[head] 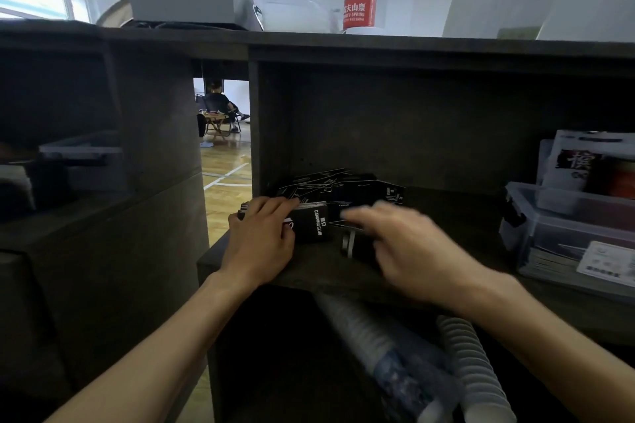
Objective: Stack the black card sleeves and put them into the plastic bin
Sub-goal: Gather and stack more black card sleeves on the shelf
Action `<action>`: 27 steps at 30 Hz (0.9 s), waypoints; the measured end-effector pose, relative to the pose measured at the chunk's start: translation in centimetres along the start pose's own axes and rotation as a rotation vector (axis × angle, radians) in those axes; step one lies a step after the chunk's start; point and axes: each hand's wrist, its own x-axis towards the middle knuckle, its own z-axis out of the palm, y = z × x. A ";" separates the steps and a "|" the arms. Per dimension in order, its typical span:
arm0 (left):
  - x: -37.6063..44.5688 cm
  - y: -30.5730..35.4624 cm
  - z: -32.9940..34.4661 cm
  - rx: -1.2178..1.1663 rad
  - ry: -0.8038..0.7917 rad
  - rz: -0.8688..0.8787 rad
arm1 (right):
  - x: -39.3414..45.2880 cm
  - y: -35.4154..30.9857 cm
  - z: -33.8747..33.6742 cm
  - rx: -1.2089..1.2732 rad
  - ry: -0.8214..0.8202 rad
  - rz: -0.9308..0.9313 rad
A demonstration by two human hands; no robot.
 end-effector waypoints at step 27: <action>0.1 0.2 -0.2 -0.029 0.020 0.003 | 4.5 5.4 6.7 0.290 0.095 0.650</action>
